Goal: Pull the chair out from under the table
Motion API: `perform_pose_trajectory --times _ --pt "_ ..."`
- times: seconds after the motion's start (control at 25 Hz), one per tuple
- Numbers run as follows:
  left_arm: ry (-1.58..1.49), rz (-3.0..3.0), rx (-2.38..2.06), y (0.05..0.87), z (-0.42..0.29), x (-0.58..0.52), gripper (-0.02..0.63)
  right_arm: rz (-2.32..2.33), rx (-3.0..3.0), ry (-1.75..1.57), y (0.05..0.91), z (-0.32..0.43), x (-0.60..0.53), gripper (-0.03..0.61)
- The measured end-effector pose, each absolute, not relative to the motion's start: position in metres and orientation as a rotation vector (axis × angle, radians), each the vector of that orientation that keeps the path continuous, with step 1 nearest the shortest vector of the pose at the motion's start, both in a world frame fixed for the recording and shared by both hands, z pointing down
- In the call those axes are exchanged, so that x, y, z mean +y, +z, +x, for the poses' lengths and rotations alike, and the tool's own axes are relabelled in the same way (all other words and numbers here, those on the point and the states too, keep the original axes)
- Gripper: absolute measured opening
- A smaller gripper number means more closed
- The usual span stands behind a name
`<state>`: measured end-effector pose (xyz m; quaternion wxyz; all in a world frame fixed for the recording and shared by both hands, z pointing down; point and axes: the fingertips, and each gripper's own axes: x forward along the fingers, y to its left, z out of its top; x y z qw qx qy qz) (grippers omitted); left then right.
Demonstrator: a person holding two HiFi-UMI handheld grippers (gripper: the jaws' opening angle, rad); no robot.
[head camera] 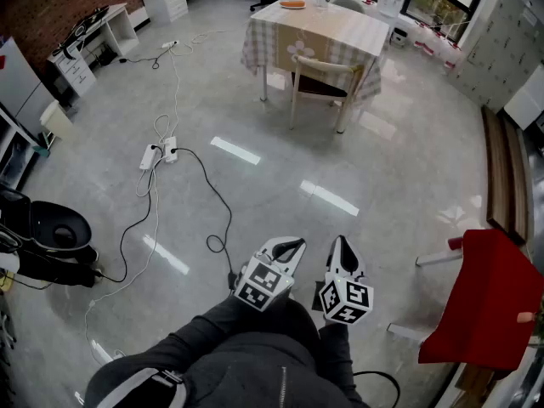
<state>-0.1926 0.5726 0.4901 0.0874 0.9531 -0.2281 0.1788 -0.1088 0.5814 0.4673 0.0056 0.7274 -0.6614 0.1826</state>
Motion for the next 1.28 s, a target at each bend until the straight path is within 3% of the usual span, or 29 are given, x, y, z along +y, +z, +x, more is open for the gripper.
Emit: perform_pose_trajectory --times 0.52,1.28 --pt "0.475 2.760 -0.726 0.487 -0.167 0.574 0.008 2.225 -2.141 0.501 0.451 -0.099 0.588 0.012" --pt "0.498 2.705 -0.791 0.499 -0.144 0.497 0.008 2.208 -2.119 0.597 0.467 -0.070 0.509 0.012"
